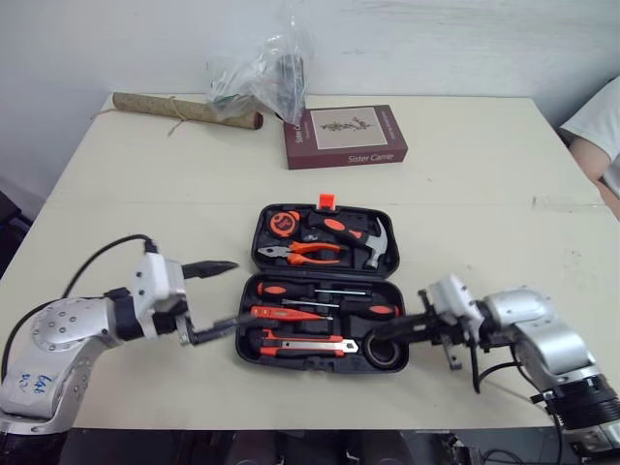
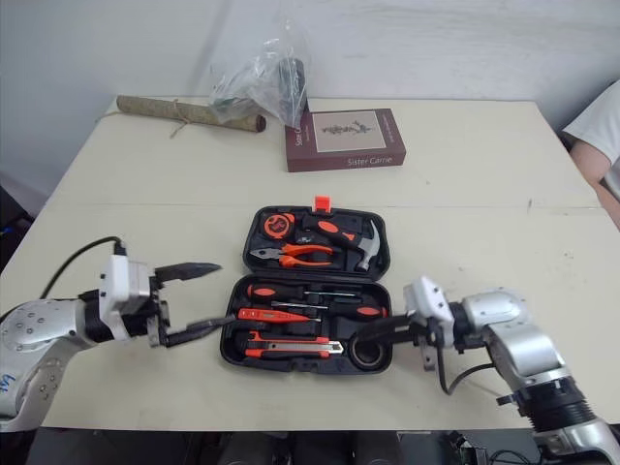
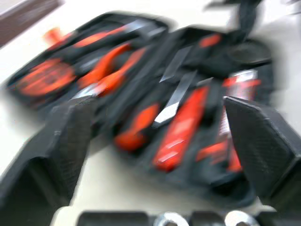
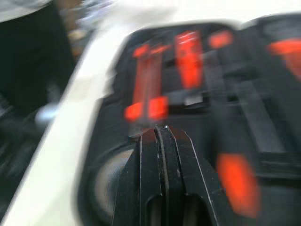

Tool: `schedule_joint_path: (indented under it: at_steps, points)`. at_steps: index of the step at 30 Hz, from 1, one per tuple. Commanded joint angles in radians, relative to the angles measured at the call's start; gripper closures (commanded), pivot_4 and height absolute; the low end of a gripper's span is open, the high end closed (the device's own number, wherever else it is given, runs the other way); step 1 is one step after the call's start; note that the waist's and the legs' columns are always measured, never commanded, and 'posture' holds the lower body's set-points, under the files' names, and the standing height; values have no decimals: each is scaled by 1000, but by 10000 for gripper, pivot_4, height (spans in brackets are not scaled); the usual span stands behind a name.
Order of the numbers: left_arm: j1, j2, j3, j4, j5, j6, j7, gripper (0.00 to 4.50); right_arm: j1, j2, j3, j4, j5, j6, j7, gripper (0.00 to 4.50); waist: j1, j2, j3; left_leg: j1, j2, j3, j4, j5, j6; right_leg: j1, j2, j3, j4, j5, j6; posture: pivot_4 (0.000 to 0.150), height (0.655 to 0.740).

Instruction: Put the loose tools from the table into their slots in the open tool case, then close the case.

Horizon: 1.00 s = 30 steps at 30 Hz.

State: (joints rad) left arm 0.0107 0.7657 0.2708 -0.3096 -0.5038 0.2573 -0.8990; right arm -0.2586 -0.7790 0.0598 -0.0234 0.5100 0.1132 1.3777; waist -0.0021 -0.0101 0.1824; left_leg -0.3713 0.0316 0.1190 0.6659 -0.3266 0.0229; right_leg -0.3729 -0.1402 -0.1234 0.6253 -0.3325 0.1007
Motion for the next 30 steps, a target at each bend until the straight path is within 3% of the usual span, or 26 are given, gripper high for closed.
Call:
schedule_joint_path:
  at_steps: [1,7,16,22,30]
  points:
    - [-24,-20,21,69,52,9,87,19753,-17,-37,-121,116,-63,-39,-108,45000,0,0,0,0,0,0,0,0,0,0,0,0,0,0,0,1500,7400]
    - [-119,-78,-111,157,111,55,118,44191,-33,0,-82,304,-241,-157,-216,45000,3,-1,0,-1,-1,1,0,0,0,-1,-1,0,1,0,0,1500,7400]
    - [-248,-136,-272,268,212,115,134,44719,-80,136,7,242,-293,-89,-300,45000,-32,-1,0,1,4,4,-1,2,-3,-2,7,4,4,0,0,1500,7400]
    - [-279,-180,-299,270,211,106,117,44719,-108,164,50,157,-280,2,-276,45000,-22,-1,0,0,4,3,-1,3,-3,-2,7,4,4,0,-1,1500,7400]
    - [-345,-233,-306,336,252,110,150,44719,-206,197,70,251,-345,-11,-289,45000,-23,-1,0,0,2,3,0,4,-2,-2,6,4,4,1,-1,1500,7400]
